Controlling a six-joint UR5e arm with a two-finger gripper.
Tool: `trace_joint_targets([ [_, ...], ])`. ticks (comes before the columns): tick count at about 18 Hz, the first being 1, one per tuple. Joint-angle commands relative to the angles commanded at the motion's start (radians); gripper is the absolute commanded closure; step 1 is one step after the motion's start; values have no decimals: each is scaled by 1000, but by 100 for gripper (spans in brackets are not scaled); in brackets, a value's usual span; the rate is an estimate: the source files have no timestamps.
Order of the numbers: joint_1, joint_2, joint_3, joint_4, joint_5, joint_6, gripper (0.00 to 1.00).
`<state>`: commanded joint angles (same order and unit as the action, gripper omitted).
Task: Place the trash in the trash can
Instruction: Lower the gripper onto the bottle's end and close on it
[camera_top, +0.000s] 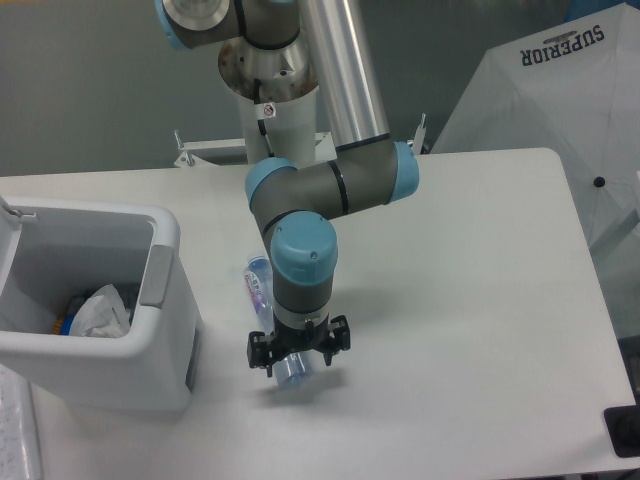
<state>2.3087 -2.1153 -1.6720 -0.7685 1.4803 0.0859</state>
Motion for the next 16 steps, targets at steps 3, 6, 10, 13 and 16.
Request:
trace_joint_targets([
  [3,-8,-12,4,2,24,0,4],
  [6,-11,-21,4,2,38,0,5],
  [10,-15,-31,9,3,40,-6,7],
  [13,-21,-37,12,3,41,-9,8],
  [16,-21,-37,12,3,43,-9,9],
])
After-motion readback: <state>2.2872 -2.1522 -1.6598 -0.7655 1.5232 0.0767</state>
